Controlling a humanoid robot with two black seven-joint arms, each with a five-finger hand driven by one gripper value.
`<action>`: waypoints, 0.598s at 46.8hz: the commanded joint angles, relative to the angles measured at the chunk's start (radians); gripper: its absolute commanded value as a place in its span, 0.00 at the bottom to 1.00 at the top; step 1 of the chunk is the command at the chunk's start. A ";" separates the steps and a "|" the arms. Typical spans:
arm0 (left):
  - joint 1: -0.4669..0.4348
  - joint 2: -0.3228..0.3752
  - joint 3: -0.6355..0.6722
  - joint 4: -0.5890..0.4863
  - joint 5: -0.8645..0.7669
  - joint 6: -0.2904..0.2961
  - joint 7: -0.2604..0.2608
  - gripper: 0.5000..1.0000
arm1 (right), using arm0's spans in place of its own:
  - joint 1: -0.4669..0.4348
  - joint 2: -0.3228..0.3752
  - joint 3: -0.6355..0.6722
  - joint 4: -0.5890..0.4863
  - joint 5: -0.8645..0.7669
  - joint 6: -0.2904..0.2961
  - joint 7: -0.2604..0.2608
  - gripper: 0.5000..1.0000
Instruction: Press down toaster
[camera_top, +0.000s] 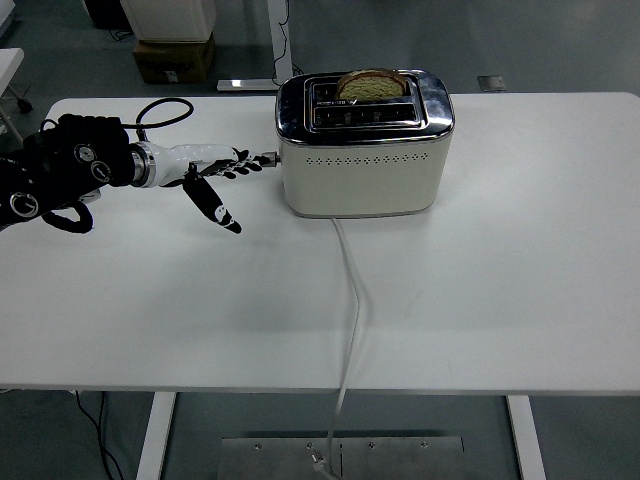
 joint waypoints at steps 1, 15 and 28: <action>0.006 -0.005 0.000 0.016 -0.004 0.003 -0.001 1.00 | -0.001 0.000 0.000 0.000 0.000 0.000 0.000 1.00; 0.029 -0.019 -0.002 0.051 -0.007 0.009 -0.004 1.00 | 0.000 0.000 0.000 0.000 0.000 0.000 0.000 1.00; 0.046 -0.019 -0.002 0.051 -0.007 0.010 -0.006 1.00 | 0.000 0.000 0.000 0.000 0.000 0.000 0.000 1.00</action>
